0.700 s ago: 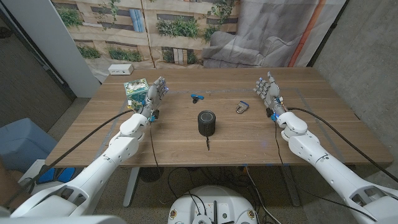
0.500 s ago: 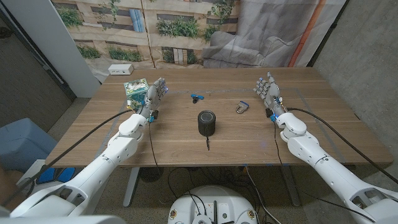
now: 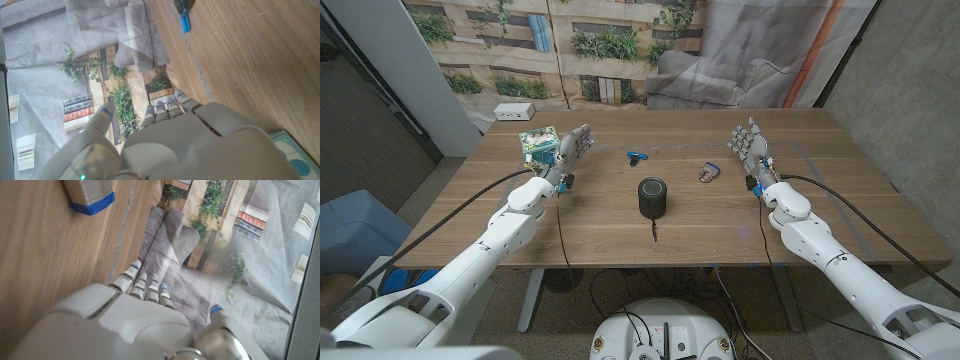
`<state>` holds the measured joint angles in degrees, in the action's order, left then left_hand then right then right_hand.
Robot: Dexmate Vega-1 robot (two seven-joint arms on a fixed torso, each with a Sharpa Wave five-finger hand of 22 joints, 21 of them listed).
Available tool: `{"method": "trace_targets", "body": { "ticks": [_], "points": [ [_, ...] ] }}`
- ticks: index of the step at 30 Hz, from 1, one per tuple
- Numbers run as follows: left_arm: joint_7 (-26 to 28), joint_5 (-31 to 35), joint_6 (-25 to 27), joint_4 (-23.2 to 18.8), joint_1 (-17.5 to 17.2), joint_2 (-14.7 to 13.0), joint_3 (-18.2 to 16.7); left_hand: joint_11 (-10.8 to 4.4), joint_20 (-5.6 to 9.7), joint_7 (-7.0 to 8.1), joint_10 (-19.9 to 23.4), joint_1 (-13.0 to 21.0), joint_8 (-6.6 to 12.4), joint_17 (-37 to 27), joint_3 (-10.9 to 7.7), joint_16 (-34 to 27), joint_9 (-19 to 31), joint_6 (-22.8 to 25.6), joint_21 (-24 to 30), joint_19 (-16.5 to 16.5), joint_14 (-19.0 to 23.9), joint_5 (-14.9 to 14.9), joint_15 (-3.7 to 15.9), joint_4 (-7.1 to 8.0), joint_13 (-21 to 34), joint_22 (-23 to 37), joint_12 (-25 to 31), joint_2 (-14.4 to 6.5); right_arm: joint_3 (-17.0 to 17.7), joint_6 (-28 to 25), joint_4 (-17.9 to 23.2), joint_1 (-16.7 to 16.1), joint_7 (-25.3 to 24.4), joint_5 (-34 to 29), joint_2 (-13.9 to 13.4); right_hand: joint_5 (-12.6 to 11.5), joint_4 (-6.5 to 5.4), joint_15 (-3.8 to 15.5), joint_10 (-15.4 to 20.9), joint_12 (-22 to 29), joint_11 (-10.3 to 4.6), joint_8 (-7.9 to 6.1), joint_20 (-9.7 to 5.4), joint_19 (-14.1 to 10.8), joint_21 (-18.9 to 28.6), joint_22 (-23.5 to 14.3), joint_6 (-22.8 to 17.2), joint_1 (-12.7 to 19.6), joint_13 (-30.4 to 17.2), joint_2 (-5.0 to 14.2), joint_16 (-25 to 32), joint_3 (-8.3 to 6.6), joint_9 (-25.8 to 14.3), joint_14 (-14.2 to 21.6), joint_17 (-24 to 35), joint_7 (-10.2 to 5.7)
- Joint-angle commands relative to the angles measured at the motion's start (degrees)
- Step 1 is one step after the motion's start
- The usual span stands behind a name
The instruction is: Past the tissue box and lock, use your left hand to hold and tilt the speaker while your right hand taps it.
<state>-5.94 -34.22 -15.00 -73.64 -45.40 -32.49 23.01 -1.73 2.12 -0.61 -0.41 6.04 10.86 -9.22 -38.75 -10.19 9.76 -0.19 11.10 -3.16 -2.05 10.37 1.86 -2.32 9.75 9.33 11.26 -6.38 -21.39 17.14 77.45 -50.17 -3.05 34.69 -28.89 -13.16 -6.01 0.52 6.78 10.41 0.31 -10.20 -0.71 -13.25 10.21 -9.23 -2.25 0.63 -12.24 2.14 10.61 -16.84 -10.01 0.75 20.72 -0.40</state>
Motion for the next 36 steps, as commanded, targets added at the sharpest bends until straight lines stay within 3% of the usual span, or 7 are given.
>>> {"method": "trace_targets", "body": {
  "ticks": [1,19,27,36],
  "points": [
    [-3.8,1.7,2.3,-1.3,2.3,-3.0,1.6,-0.44,3.19,0.06,0.6,0.8,0.16,-0.2,-0.17,0.0,0.1,0.9,0.0,-1.1,0.5,-0.2,0.54,-1.07,0.2,0.1,0.1,-0.5,0.2,0.4,0.1,-0.5,-1.4,-0.8,0.0,-0.3,-0.04,0.16,0.1,0.5,0.12,-0.44,-0.13,-0.5,0.3,-0.3,-0.5,0.2,0.1,-0.02,0.4,-0.34,-0.1,0.5,-0.1,-0.28],
    [-7.4,3.3,0.3,-3.3,2.0,-5.1,2.4,-1.48,3.6,1.07,1.1,2.0,0.09,-0.2,0.07,0.1,0.2,1.3,-0.1,-1.9,0.9,-0.5,1.69,-4.34,0.3,0.1,-0.1,1.1,0.3,1.2,-0.9,0.1,-1.5,-2.0,-0.5,-0.4,-0.14,0.09,-0.2,0.5,0.11,-0.36,-0.16,-0.3,0.3,-0.3,-0.3,0.2,0.5,0.15,0.4,-0.22,-0.1,0.4,-0.6,-0.44],
    [-10.6,2.9,-0.8,-3.1,2.0,-5.8,2.9,-1.27,3.14,1.09,0.0,5.0,-0.16,-0.2,-1.19,0.4,0.2,-0.1,-0.6,-1.3,0.1,0.2,1.28,-7.29,0.3,0.1,-0.6,0.0,0.4,2.3,-1.1,-0.8,-2.9,-2.7,-0.2,-0.5,-0.16,0.09,-0.2,0.5,0.11,-0.34,-0.14,-0.3,0.3,-0.3,-0.2,0.3,0.7,0.23,0.5,-0.18,0.0,0.3,-0.9,-0.49],
    [-13.8,2.1,-0.6,-4.8,1.1,-7.8,2.9,-1.46,3.13,1.43,-1.7,7.0,-0.27,-0.3,-1.44,0.6,0.2,-1.8,-0.9,-0.1,-1.5,0.3,1.32,-8.43,0.3,0.2,-1.0,0.5,0.4,1.8,0.1,-1.5,-3.8,-3.4,-0.8,-0.5,-0.18,0.0,-0.4,0.5,0.11,-0.27,-0.09,-0.2,0.3,-0.3,0.0,0.3,0.8,0.32,0.5,-0.15,0.0,0.3,-1.1,-0.51]
  ]
}}
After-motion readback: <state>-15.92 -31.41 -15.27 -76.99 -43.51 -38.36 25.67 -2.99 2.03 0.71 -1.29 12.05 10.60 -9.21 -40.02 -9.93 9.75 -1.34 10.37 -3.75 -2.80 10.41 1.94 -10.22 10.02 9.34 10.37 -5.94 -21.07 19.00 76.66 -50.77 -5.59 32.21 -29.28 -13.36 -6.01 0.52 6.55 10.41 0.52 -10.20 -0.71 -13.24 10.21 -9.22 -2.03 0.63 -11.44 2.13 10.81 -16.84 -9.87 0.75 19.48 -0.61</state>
